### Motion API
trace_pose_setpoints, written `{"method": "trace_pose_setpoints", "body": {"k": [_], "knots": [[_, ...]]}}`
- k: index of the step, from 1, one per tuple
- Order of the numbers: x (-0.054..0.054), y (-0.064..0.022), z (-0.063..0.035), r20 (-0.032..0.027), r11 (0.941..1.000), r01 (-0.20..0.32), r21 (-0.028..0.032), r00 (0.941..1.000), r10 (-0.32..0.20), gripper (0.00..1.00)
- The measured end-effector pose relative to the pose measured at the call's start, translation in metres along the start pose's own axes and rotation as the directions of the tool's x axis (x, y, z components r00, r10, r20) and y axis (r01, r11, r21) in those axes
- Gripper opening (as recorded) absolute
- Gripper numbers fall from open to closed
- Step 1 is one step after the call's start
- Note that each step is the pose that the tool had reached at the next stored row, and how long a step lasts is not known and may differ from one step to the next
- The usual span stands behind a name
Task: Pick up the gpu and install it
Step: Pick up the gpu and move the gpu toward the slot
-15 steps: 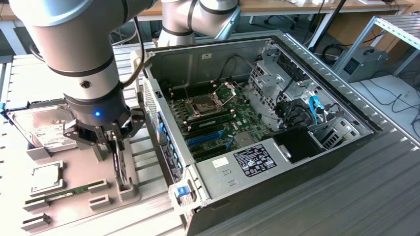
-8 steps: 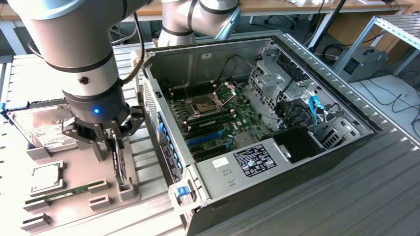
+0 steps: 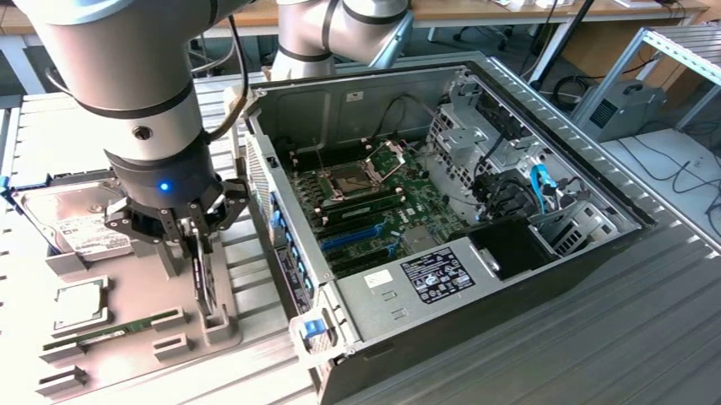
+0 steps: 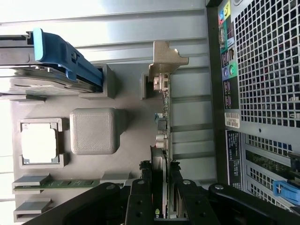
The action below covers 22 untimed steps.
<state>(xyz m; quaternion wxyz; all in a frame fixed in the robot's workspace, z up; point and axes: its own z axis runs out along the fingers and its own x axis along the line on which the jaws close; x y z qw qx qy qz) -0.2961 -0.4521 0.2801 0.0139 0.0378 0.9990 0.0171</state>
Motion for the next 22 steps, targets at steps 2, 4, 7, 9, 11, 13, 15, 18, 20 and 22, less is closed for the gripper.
{"method": "trace_pose_setpoints", "body": {"k": [2,4,7,9,11,13,15,18,20,22], "knots": [[0.000,0.0000,-0.0009,0.0000,1.0000,0.000,0.0000,1.0000,0.000,0.26],[0.000,0.0001,-0.0025,0.0000,1.0000,0.000,0.0000,1.0000,0.000,0.26],[0.000,0.0002,-0.0043,-0.0001,1.0000,0.000,0.0001,1.0000,0.000,0.26],[0.000,0.0002,-0.0053,0.0000,1.0000,0.000,0.0000,1.0000,0.000,0.26],[0.000,0.0002,-0.0062,0.0000,1.0000,0.000,0.0000,1.0000,0.000,0.26],[0.000,0.0003,-0.0073,0.0000,1.0000,0.000,0.0000,1.0000,0.000,0.26],[0.000,0.0003,-0.0091,-0.0001,1.0000,0.000,0.0001,1.0000,0.000,0.26],[0.000,0.0004,-0.0111,0.0000,1.0000,0.000,0.0000,1.0000,0.000,0.26],[0.000,0.0004,-0.0122,0.0000,1.0000,0.000,0.0000,1.0000,0.000,0.26],[0.000,0.0005,-0.0133,0.0000,1.0000,0.000,0.0000,1.0000,0.000,0.26]]}}
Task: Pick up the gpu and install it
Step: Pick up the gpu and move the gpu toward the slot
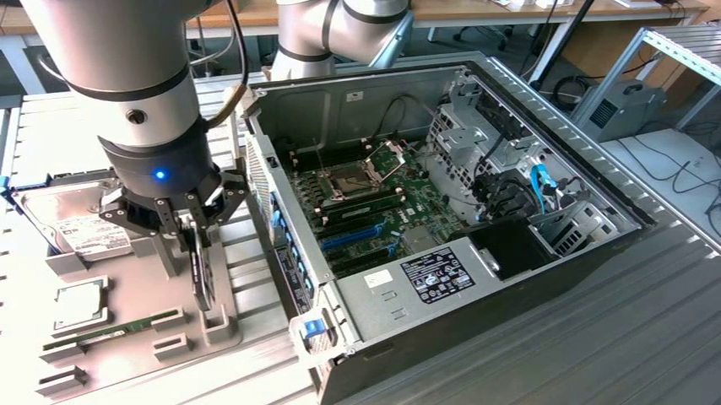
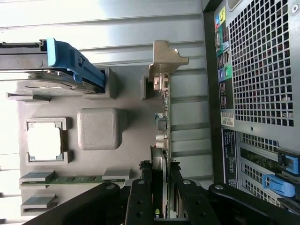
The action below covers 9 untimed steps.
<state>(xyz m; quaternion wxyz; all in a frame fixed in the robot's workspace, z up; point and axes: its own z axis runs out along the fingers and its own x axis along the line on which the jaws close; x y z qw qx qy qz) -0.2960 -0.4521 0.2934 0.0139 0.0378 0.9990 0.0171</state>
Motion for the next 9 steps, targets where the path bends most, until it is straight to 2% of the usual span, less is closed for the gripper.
{"method": "trace_pose_setpoints", "body": {"k": [9], "knots": [[-0.0002,0.0002,-0.0056,0.0000,1.0000,0.000,0.0000,1.0000,0.000,0.26]]}}
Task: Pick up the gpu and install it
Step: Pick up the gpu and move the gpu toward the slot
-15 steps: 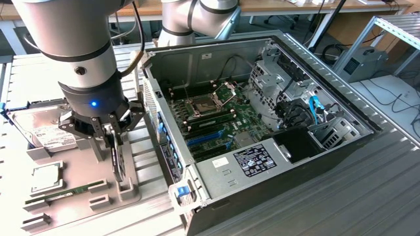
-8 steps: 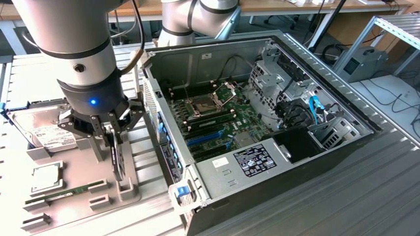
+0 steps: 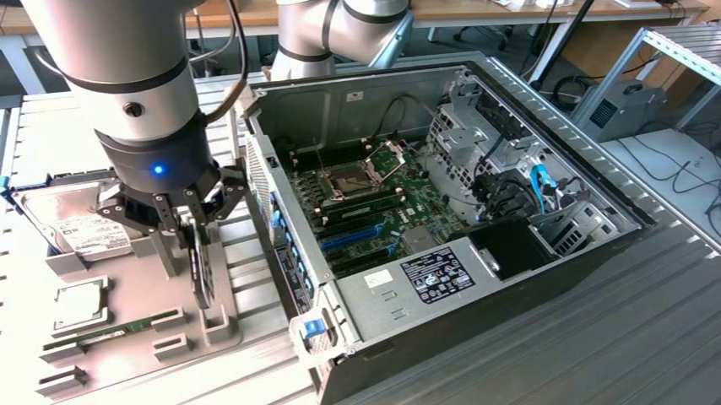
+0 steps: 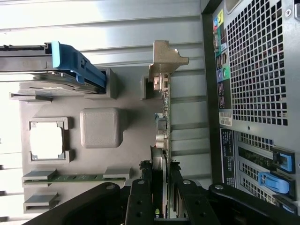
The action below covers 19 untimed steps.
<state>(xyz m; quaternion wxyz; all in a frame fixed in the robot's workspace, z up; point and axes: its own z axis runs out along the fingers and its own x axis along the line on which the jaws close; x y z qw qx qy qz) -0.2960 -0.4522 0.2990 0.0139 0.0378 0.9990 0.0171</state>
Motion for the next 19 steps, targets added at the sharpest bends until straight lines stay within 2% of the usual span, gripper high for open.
{"method": "trace_pose_setpoints", "body": {"k": [19], "knots": [[0.000,0.0004,-0.0125,0.0000,1.0000,0.000,0.0000,1.0000,0.000,0.26]]}}
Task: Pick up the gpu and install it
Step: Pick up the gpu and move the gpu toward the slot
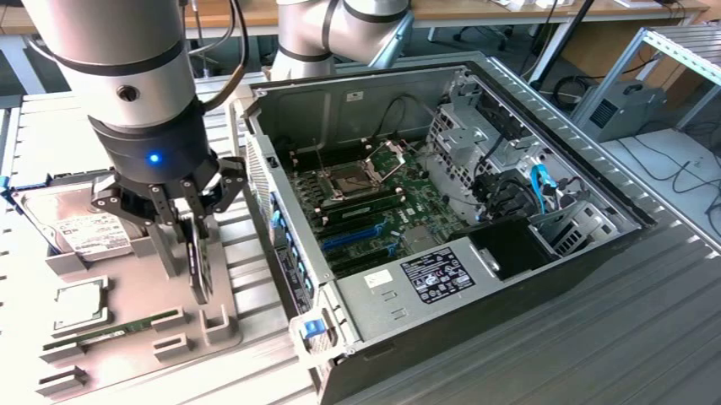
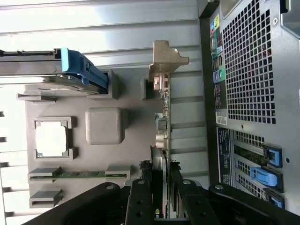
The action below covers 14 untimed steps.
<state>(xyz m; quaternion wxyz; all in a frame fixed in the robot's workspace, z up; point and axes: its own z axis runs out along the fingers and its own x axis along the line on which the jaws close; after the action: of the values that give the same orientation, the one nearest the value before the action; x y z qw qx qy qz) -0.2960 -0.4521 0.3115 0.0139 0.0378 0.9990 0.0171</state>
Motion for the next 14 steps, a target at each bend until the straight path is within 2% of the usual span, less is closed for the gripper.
{"method": "trace_pose_setpoints", "body": {"k": [14], "knots": [[-0.0002,0.0003,-0.0093,0.0000,1.0000,0.000,0.0001,1.0000,0.000,0.26]]}}
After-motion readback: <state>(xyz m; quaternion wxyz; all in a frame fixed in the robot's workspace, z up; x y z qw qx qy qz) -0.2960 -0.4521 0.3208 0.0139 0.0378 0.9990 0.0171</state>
